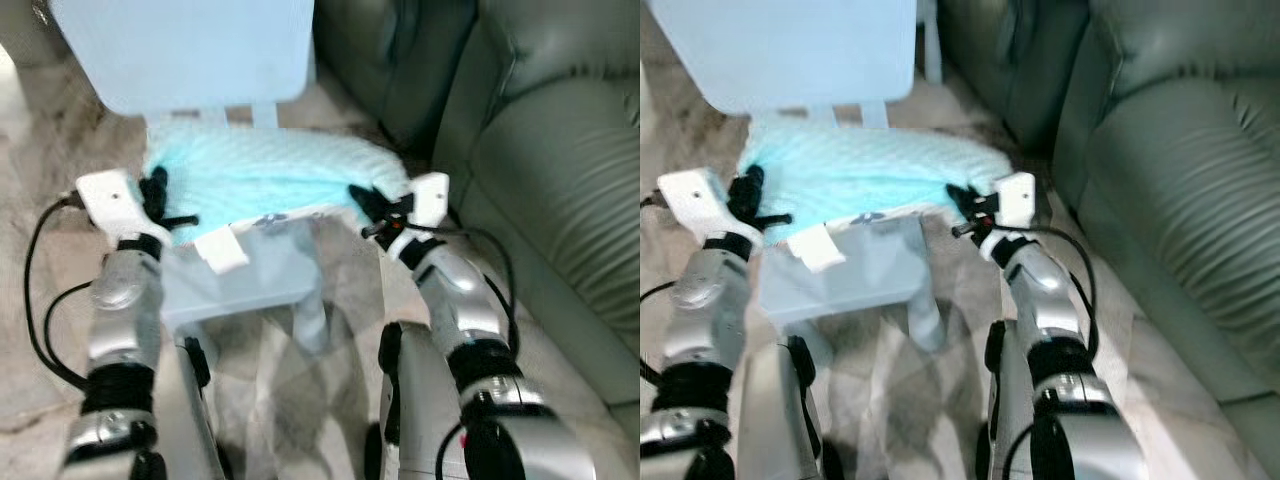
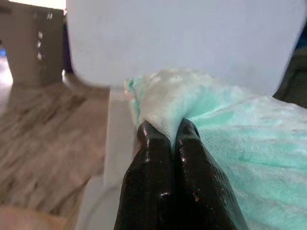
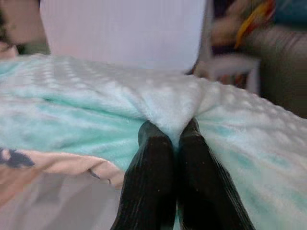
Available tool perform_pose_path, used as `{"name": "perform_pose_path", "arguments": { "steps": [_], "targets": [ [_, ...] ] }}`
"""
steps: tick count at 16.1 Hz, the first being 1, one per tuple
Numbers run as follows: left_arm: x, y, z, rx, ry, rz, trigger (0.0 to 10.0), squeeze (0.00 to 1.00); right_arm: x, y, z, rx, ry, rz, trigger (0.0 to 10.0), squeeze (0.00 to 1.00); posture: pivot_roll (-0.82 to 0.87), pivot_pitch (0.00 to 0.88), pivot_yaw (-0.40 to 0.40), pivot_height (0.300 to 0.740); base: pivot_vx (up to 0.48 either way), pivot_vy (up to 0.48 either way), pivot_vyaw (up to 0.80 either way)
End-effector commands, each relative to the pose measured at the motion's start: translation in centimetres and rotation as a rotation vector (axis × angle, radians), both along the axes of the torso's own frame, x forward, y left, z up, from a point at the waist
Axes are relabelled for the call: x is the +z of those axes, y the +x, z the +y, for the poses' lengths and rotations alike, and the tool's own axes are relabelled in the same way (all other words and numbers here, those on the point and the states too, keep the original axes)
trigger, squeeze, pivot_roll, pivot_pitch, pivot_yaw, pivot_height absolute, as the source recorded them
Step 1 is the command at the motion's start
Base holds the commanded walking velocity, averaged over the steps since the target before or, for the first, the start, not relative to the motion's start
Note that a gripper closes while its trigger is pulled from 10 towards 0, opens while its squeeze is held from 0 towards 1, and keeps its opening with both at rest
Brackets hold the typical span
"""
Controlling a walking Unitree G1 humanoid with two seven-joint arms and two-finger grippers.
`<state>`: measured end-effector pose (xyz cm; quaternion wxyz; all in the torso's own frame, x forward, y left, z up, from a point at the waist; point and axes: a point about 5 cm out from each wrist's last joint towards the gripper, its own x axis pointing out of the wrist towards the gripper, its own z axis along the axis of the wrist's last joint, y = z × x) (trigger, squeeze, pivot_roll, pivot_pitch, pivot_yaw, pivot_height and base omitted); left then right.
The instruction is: Move the pillow to the sofa
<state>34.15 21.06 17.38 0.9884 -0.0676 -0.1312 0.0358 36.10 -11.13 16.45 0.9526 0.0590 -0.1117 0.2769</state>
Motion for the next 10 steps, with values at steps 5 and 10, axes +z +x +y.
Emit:
{"name": "perform_pose_path", "arguments": {
  "steps": [5, 10],
  "targets": [
    [-0.9, -1.3, -0.5, 0.023, 0.030, -0.018, 0.0, 0.00, 1.1, -2.7, -2.0, -0.095, -0.023, -0.088, 0.0, 0.00, -0.11, 0.000, 0.010, 0.398, 0.000, 0.000, 0.00],
    [-3.0, -3.1, -1.6, 0.002, 0.027, 0.047, 0.0, 0.00, 0.6, -5.0, -1.9, -0.144, -0.013, -0.046, 0.0, 0.00, -0.12, 0.000, 0.011, 0.398, 0.000, 0.000, 0.00]
  ]
}}
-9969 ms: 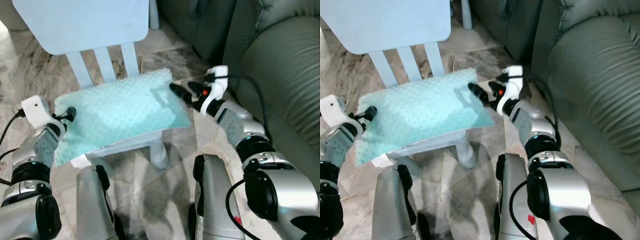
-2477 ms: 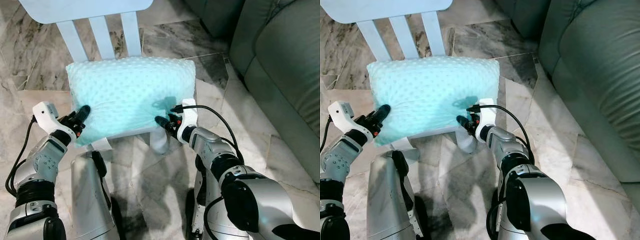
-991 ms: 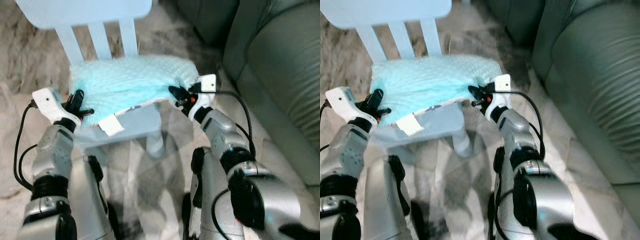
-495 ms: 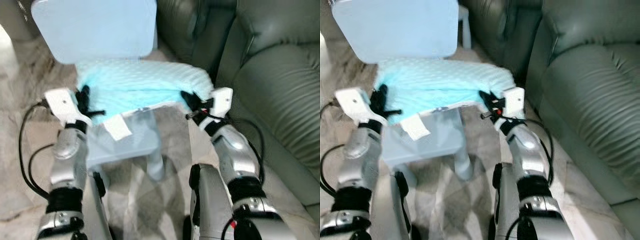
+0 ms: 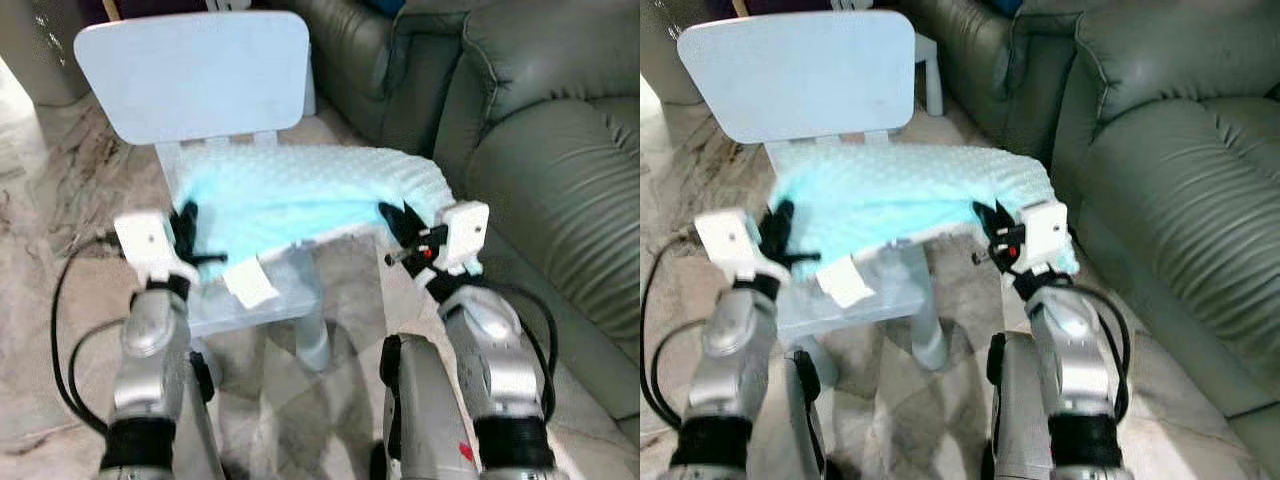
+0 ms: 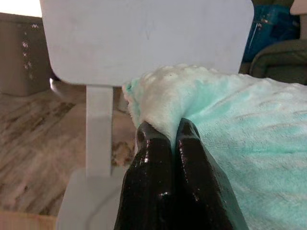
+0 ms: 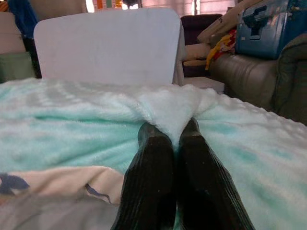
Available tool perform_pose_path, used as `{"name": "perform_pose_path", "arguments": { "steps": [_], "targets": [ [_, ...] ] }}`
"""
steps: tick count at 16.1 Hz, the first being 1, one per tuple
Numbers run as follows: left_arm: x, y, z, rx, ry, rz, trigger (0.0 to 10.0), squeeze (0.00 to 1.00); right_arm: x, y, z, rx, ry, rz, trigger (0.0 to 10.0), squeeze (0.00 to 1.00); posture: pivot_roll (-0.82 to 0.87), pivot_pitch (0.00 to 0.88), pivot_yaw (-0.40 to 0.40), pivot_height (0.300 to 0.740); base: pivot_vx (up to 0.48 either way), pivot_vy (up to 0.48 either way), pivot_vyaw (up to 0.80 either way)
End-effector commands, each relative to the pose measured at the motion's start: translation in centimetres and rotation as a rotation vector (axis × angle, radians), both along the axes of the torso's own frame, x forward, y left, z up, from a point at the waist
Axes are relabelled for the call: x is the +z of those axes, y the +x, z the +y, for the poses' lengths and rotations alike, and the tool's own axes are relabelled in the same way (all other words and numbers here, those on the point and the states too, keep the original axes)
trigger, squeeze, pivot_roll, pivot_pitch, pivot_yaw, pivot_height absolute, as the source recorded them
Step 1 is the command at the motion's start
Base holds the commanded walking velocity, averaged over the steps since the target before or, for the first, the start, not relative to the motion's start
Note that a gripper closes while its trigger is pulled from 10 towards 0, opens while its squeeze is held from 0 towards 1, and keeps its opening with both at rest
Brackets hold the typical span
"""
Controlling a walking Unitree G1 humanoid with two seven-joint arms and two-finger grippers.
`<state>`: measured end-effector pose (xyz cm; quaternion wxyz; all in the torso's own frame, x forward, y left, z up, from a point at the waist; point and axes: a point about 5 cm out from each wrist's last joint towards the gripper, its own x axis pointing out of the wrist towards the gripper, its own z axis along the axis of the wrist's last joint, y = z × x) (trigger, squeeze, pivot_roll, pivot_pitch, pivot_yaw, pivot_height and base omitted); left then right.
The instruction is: Move the pillow to the sofa
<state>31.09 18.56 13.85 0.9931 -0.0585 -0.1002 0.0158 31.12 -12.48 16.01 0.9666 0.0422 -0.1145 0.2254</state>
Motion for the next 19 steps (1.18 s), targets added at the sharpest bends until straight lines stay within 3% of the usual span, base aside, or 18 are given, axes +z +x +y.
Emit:
{"name": "perform_pose_path", "arguments": {
  "steps": [1, 5, 6, 7, 8, 9, 19],
  "targets": [
    [0.5, -0.2, 0.6, 0.040, 0.004, -0.009, 0.0, 0.00, 1.1, -0.3, -0.3, -0.034, 0.009, -0.037, 0.0, 0.00, -0.12, 0.000, 0.011, 0.398, 0.000, 0.000, 0.00],
    [0.7, -0.2, -1.3, -0.020, -0.033, 0.005, 0.0, 0.00, 0.7, -1.5, 0.5, -0.030, 0.007, 0.003, 0.0, 0.00, -0.13, 0.000, 0.017, 0.398, 0.000, 0.000, 0.00],
    [0.6, -0.3, -1.9, -0.055, -0.050, 0.017, 0.0, 0.00, 0.6, -1.5, 0.2, -0.055, -0.005, 0.025, 4.8, 0.00, -0.14, 0.000, 0.018, 0.398, 0.000, 0.000, 0.00],
    [0.4, -0.4, -2.4, -0.086, -0.047, 0.033, 6.0, 0.00, 0.5, -1.3, -0.1, -0.081, 0.002, 0.048, 10.0, 0.00, -0.14, 0.000, 0.022, 0.398, 0.000, 0.000, 0.00],
    [0.2, -0.4, -2.7, -0.101, -0.045, 0.044, 6.0, 0.00, 0.5, -1.3, -0.3, -0.090, 0.014, 0.057, 10.0, 0.00, -0.14, 0.000, 0.022, 0.398, 0.000, 0.000, 0.00],
    [-0.1, -0.4, -2.8, -0.105, -0.036, 0.066, 10.0, 0.00, 0.7, -1.3, -0.5, -0.110, -0.004, 0.053, 10.0, 0.00, -0.14, 0.000, 0.022, 0.398, 0.000, 0.000, 0.00],
    [-0.2, -0.4, -2.9, -0.125, -0.056, 0.097, 10.0, 0.00, 1.5, -1.3, -0.2, -0.106, 0.005, 0.052, 10.0, 0.00, -0.15, 0.000, 0.023, 0.398, 0.000, 0.000, 0.00]
  ]
}}
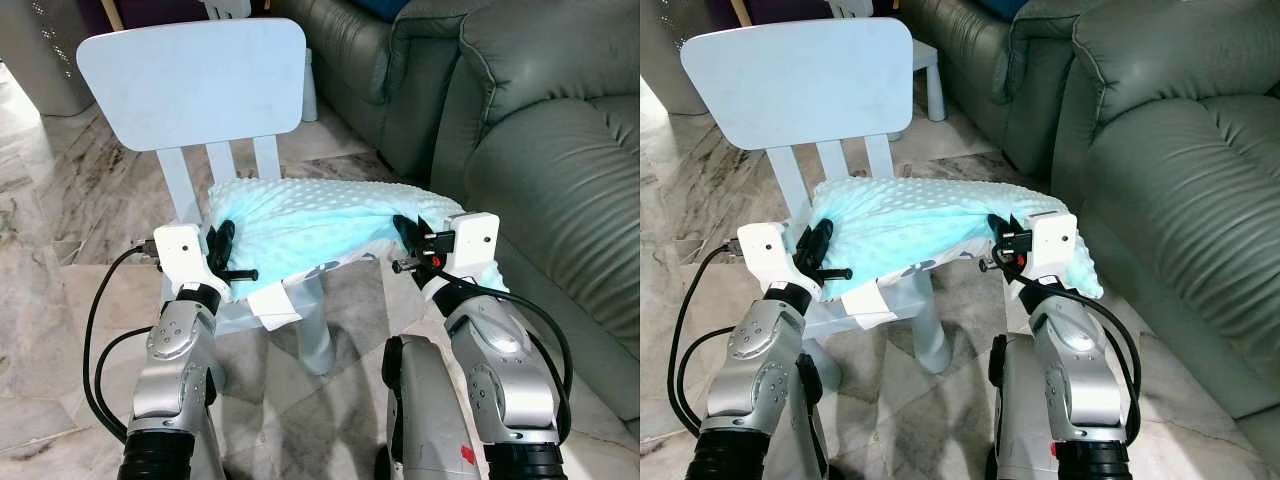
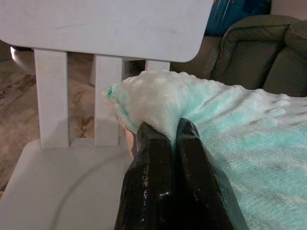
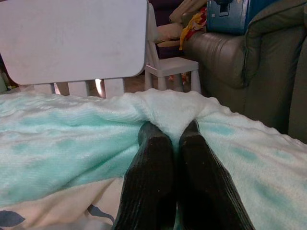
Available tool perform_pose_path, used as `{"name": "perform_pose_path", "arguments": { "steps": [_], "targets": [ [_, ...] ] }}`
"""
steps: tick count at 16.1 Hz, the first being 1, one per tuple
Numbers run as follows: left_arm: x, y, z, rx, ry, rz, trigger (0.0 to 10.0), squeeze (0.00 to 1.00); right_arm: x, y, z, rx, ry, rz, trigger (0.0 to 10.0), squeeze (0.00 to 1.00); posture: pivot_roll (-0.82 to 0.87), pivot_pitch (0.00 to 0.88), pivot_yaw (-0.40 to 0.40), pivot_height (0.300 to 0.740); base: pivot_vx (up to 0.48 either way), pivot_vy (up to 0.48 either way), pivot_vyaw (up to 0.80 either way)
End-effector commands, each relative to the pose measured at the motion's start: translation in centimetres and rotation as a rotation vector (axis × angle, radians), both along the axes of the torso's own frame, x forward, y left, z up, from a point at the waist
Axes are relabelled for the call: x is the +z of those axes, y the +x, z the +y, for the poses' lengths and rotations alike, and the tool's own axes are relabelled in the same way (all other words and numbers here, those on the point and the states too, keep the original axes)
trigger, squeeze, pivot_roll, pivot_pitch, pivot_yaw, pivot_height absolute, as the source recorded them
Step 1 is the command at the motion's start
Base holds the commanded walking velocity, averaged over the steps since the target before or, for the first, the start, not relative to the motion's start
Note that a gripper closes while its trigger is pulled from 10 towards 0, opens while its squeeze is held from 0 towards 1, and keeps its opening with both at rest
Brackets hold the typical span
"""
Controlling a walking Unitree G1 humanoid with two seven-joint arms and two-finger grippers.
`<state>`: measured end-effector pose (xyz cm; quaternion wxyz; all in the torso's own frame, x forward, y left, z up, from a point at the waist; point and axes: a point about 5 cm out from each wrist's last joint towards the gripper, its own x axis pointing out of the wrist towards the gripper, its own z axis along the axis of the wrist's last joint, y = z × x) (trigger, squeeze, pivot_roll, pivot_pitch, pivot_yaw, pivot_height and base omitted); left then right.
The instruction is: Move the pillow to the sofa
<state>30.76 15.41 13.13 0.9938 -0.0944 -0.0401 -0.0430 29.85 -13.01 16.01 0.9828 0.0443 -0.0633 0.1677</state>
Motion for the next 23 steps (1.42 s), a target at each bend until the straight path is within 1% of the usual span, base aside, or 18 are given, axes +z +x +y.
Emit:
{"name": "perform_pose_path", "arguments": {
  "steps": [1, 4, 6, 8, 11, 12, 17, 20, 21, 23],
  "targets": [
    [0.42, -0.06, 0.24, 0.005, 0.004, -0.013, 10.0, 0.00, 1.45, -0.01, 0.32, 0.008, 0.009, -0.056, 10.0, 0.00, -0.15, 0.000, 0.024, 0.398, 0.000, 0.000, 0.00],
    [0.35, -0.06, 0.15, 0.001, 0.008, -0.008, 10.0, 0.00, 1.46, -0.07, 0.32, 0.009, 0.008, -0.056, 10.0, 0.00, -0.15, 0.000, 0.026, 0.398, 0.000, 0.000, 0.00],
    [0.31, -0.04, 0.16, 0.002, 0.009, -0.006, 10.0, 0.00, 1.47, -0.07, 0.31, 0.009, 0.009, -0.057, 10.0, 0.00, -0.15, 0.000, 0.026, 0.418, 0.000, 0.000, 0.00],
    [0.25, -0.04, 0.15, 0.002, 0.008, -0.002, 10.0, 0.00, 1.50, -0.08, 0.29, 0.008, 0.009, -0.057, 10.0, 0.00, -0.16, 0.000, 0.027, 0.448, 0.000, 0.000, 0.00],
    [0.11, -0.02, 0.10, 0.001, 0.007, 0.005, 10.0, 0.00, 1.51, -0.06, 0.24, 0.007, 0.008, -0.056, 10.0, 0.00, -0.16, 0.000, 0.027, 0.478, 0.000, 0.000, 0.00],
    [0.07, 0.02, 0.06, -0.001, 0.006, 0.006, 10.0, 0.00, 1.49, -0.04, 0.18, 0.005, 0.009, -0.055, 10.0, 0.00, -0.16, 0.000, 0.027, 0.498, 0.000, 0.000, 0.00],
    [-0.06, 0.15, -0.03, -0.005, 0.009, 0.013, 10.0, 0.00, 1.57, 0.08, 0.22, 0.011, 0.010, -0.057, 10.0, 0.00, -0.16, 0.000, 0.026, 0.563, 0.000, 0.000, 0.00],
    [-0.14, 0.20, -0.16, -0.011, 0.011, 0.016, 10.0, 0.00, 1.68, 0.09, 0.16, 0.013, 0.009, -0.062, 10.0, 0.00, -0.16, 0.000, 0.027, 0.593, 0.000, 0.000, 0.00],
    [-0.22, 0.31, -0.25, -0.015, 0.014, 0.020, 10.0, 0.00, 1.69, 0.12, 0.11, 0.013, 0.005, -0.063, 10.0, 0.00, -0.17, 0.000, 0.030, 0.613, 0.000, 0.000, 0.00],
    [-0.23, 0.37, -0.35, -0.021, 0.013, 0.021, 10.0, 0.00, 1.68, 0.12, 0.09, 0.012, 0.006, -0.063, 10.0, 0.00, -0.17, 0.000, 0.031, 0.633, 0.000, 0.000, 0.00]
  ]
}}
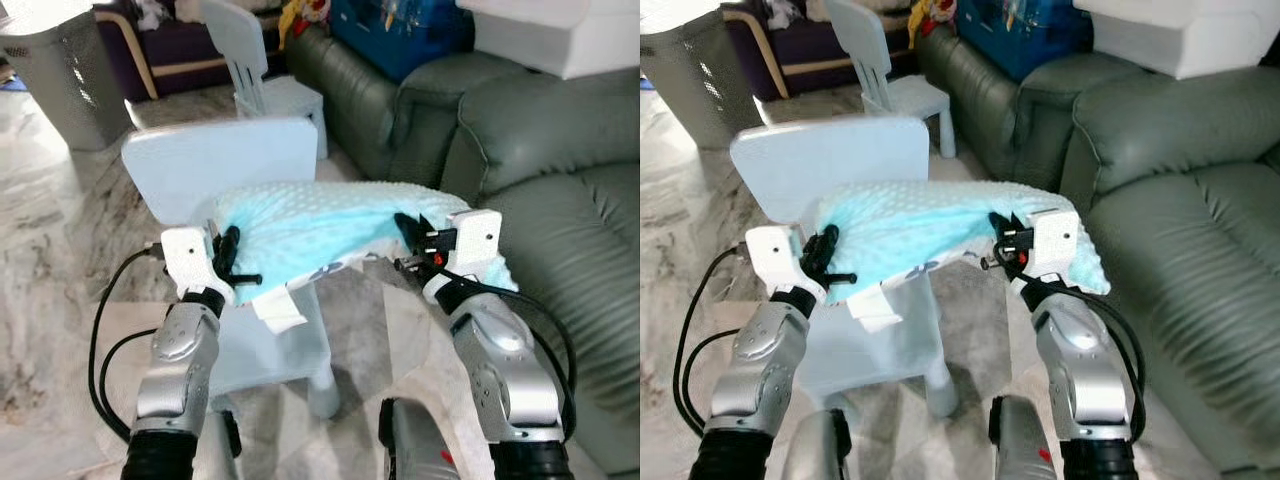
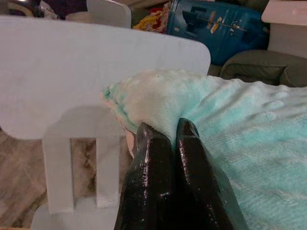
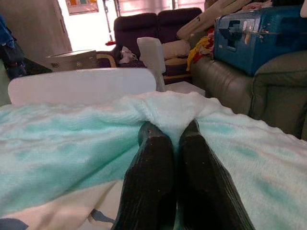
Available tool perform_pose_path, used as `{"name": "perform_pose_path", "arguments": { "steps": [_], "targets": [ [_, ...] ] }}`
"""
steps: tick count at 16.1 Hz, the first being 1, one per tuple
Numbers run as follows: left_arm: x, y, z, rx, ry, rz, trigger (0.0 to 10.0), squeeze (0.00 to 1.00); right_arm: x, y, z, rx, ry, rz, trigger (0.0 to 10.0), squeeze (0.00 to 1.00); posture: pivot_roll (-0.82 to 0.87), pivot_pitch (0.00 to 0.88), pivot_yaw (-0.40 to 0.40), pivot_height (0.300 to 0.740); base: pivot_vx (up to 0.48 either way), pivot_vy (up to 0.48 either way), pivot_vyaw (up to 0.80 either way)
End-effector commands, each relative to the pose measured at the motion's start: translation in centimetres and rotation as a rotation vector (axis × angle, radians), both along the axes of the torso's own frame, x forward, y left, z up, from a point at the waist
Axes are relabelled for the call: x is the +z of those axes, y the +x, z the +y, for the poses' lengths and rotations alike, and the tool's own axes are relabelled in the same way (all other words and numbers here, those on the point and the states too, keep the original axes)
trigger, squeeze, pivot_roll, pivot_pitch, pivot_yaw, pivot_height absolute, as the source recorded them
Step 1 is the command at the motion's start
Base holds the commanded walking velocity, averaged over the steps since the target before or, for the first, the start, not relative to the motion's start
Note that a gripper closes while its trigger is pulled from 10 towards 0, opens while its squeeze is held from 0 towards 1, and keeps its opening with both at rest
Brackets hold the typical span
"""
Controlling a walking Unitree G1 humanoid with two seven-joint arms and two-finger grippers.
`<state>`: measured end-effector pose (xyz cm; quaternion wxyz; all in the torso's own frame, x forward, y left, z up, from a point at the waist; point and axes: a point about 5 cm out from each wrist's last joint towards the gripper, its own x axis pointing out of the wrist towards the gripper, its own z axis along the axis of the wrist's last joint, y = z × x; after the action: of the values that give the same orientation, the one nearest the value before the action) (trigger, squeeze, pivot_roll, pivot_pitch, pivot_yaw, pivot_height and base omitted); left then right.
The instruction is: Move the pillow to the sofa
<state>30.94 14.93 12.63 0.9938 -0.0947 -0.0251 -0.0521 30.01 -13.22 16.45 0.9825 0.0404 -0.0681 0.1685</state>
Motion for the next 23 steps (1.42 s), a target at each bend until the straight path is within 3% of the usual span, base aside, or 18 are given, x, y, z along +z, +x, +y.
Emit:
{"name": "perform_pose_path", "arguments": {
  "steps": [1, 8, 11, 23],
  "targets": [
    [0.2, 0.2, 0.1, -0.003, 0.012, -0.006, 10.0, 0.00, 1.2, 0.0, 0.3, 0.012, 0.012, -0.052, 10.0, 0.00, -0.17, 0.000, 0.031, 0.648, 0.000, 0.000, 0.00],
    [0.0, 0.3, 0.0, 0.003, 0.008, 0.006, 10.0, 0.00, 1.3, 0.0, 0.3, 0.016, 0.016, -0.051, 10.0, 0.00, -0.17, 0.000, 0.026, 0.738, 0.000, 0.000, 0.00],
    [-0.2, 0.3, -0.1, -0.009, -0.036, 0.017, 10.0, 0.00, 1.5, 0.0, 0.4, 0.018, 0.019, -0.056, 10.0, 0.00, -0.17, 0.000, 0.026, 0.740, 0.000, 0.000, 0.00],
    [-0.8, 0.5, -0.6, -0.023, -0.011, 0.068, 10.0, 0.00, 1.7, 0.0, 0.4, 0.012, 0.018, -0.058, 10.0, 0.00, -0.18, 0.000, 0.025, 0.740, 0.000, 0.000, 0.00]
  ]
}}
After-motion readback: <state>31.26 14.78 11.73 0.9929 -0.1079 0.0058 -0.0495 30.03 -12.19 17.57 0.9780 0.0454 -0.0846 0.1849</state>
